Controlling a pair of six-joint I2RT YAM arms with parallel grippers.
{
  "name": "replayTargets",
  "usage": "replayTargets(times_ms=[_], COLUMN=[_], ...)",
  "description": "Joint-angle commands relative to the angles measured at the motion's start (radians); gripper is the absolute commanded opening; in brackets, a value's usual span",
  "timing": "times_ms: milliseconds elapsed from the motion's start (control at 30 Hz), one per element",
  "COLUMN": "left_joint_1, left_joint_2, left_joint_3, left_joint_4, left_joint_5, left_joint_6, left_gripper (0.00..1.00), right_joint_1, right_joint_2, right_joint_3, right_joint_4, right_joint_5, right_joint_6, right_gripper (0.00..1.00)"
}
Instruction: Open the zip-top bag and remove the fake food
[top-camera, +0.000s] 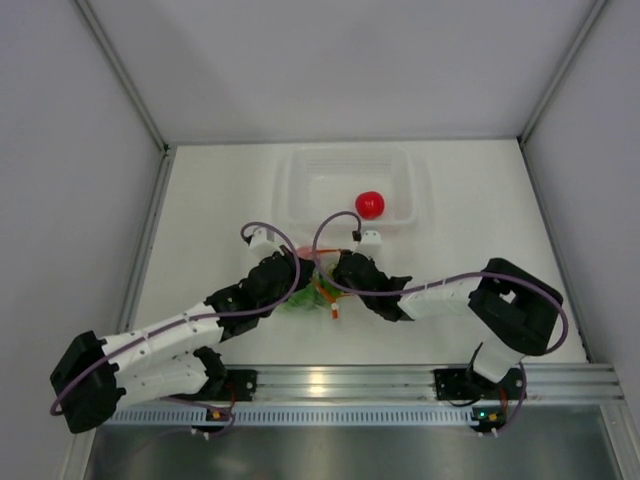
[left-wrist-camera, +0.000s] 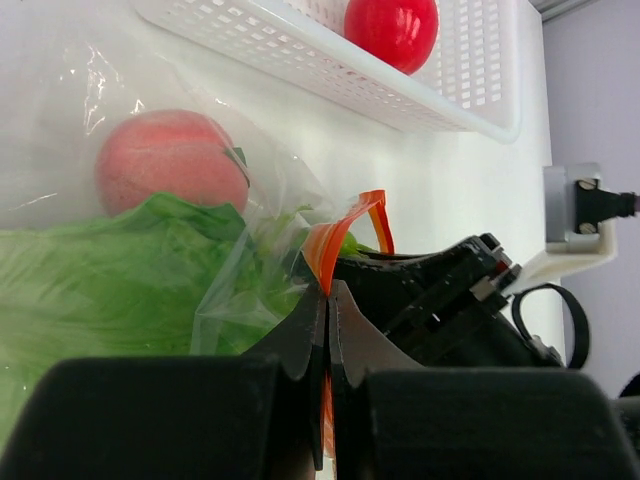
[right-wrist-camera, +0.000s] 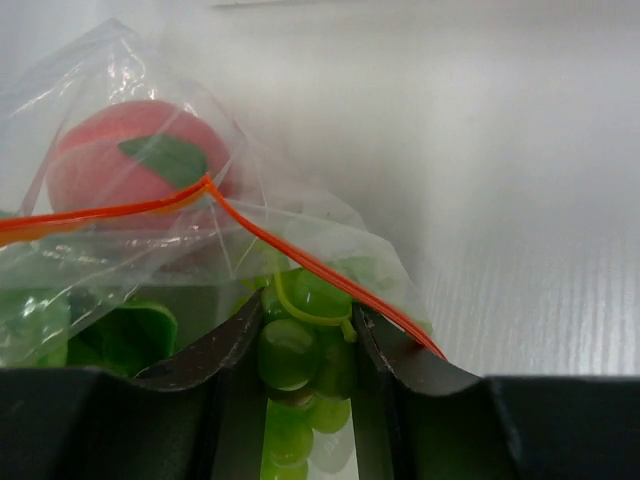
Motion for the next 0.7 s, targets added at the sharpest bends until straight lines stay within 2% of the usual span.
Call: replayTargets(times_ms=[0, 333, 667], left_joint_1=[-0.003, -0.001, -0.001], left_joint_2=[0.01, 0.027, 0.024], left_joint_3=[0.006, 0.02, 0.002], left_joint_4=[0.041, 0.046, 0.046], left_joint_5=[-0.03, -0.042, -0.069], left_joint_6=[-0.003, -0.006, -0.044], left_gripper=[0.0, 0.0, 0.0], right_joint_1=[0.026, 0.085, 0.1], right_joint_2=[-0.088, -0.289, -0.437], right_joint_3=[-0.03, -0.143, -0.159], right_joint_4=[0.135, 0.223, 0.161], right_joint_5=[-0.012, 0.005, 0.011], right_joint_6=[-0.096, -0.213, -0.288], right_gripper=[0.09, 0.06, 0.05])
